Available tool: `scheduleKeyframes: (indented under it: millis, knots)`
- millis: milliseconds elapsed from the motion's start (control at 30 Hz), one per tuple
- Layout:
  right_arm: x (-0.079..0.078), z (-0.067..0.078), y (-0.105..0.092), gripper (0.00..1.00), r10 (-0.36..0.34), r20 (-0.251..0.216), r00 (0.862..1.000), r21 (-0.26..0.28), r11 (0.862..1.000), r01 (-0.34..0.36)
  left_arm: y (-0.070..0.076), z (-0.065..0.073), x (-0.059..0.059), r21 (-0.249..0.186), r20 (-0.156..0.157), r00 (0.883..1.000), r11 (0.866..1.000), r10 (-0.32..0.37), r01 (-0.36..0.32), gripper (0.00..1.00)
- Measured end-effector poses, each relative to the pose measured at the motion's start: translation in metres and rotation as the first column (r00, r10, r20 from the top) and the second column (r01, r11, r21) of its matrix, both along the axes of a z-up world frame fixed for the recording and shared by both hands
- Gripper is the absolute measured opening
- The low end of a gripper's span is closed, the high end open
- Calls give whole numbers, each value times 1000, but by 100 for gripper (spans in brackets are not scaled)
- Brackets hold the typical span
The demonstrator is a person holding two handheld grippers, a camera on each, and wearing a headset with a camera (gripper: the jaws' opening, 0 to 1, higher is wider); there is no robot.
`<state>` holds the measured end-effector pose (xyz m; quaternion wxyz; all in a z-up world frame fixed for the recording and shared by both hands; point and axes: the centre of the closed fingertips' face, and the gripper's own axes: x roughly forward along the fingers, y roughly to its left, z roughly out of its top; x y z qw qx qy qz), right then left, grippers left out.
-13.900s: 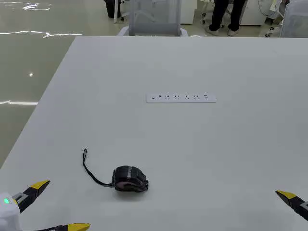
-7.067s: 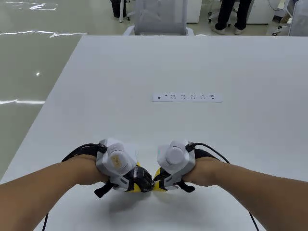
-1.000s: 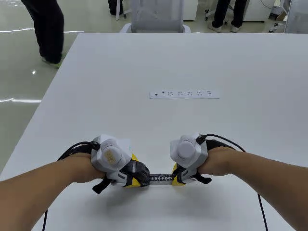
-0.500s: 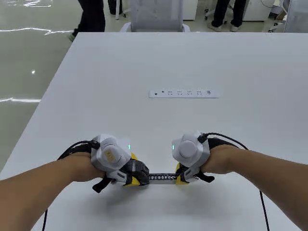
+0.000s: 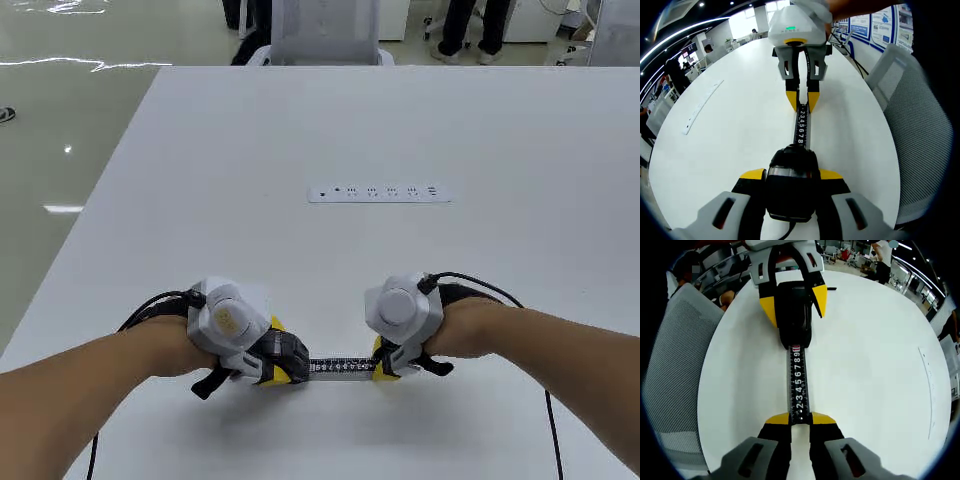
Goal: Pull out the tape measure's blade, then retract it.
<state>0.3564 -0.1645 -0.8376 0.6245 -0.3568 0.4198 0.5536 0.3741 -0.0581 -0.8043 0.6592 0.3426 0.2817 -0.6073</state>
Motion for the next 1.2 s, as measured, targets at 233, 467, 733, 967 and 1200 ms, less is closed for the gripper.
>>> scheduleKeyframes:
  millis: [233,467,733,967,1200]
  knots:
    - [0,0,-4,11,-5,3,1000,-4,1000,5,0,0,0,1,1,1000,1000,2,-2,34]
    - [-2,0,-9,11,-6,3,1000,-13,1000,6,1,-1,0,3,3,1000,1000,4,-4,34]
    - [-3,-1,-17,11,-11,0,1000,-22,1000,11,2,-1,0,3,0,1000,1000,7,-7,34]
    - [-3,-1,-25,11,-17,-2,1000,-26,1000,17,3,-2,0,5,-4,1000,1000,8,-8,34]
    - [-4,-1,-31,11,-20,-1,1000,-31,999,20,3,-2,0,5,-4,1000,1000,9,-9,34]
